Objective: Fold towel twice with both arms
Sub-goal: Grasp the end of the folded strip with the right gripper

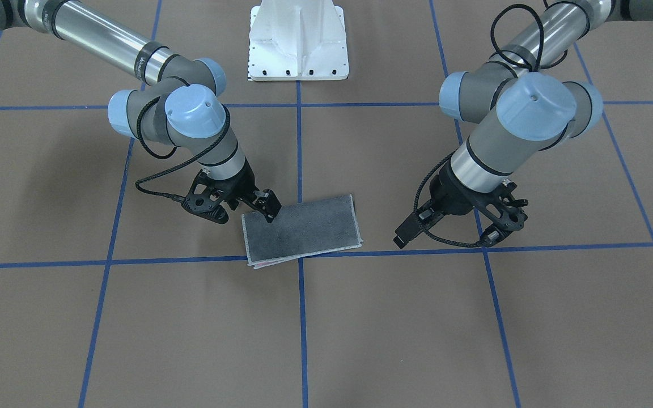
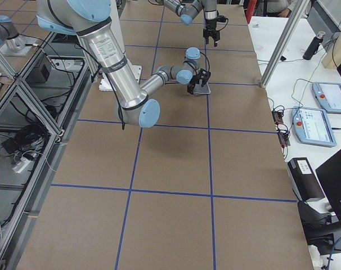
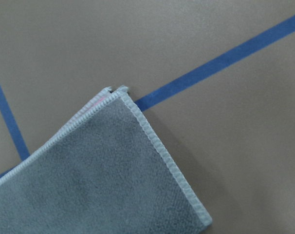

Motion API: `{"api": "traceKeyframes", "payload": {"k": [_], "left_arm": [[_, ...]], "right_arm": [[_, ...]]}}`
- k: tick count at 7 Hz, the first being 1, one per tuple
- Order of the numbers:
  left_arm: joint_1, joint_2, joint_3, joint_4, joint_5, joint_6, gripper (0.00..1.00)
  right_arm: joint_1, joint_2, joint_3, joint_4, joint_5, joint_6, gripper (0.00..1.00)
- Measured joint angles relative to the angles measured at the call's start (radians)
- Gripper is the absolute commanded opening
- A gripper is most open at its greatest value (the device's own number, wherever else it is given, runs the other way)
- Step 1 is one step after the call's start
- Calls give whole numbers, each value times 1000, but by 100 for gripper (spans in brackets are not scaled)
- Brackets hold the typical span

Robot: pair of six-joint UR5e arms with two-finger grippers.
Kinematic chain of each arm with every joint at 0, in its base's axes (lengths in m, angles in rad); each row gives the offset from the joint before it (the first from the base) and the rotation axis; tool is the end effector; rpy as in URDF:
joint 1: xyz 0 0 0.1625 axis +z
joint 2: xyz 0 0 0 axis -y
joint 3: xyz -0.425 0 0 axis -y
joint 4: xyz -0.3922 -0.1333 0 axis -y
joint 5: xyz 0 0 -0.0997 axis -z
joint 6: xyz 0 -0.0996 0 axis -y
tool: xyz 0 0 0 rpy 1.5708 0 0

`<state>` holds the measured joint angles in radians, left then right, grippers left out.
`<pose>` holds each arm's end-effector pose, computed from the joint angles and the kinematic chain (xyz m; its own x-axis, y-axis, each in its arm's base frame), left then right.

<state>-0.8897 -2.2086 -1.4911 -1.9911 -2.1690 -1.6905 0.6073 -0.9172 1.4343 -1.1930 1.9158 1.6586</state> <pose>0.3869 -0.6000 0.2595 0.3075 -0.5361 -0.7861 0.3873 0.8251 -0.4113 -0.5466 -0.5011 0.2869 0.4837 0.4366 0.7586 -0.3642 0.8885 -0.2792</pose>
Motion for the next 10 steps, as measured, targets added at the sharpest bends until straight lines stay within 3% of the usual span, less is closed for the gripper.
{"api": "traceKeyframes", "payload": {"k": [3,4,6,10], "left_arm": [[0,1,0,0,0,0,100],[0,1,0,0,-1,0,100],[0,1,-2,0,-2,0,100],[-1,-2,-2,1,-1,0,100]], "right_arm": [[9,4,-22,1,-13,-28,90],[9,11,-34,2,-17,-34,80],[9,18,-41,3,-19,-33,2],[9,18,-28,3,-9,-37,0]]}}
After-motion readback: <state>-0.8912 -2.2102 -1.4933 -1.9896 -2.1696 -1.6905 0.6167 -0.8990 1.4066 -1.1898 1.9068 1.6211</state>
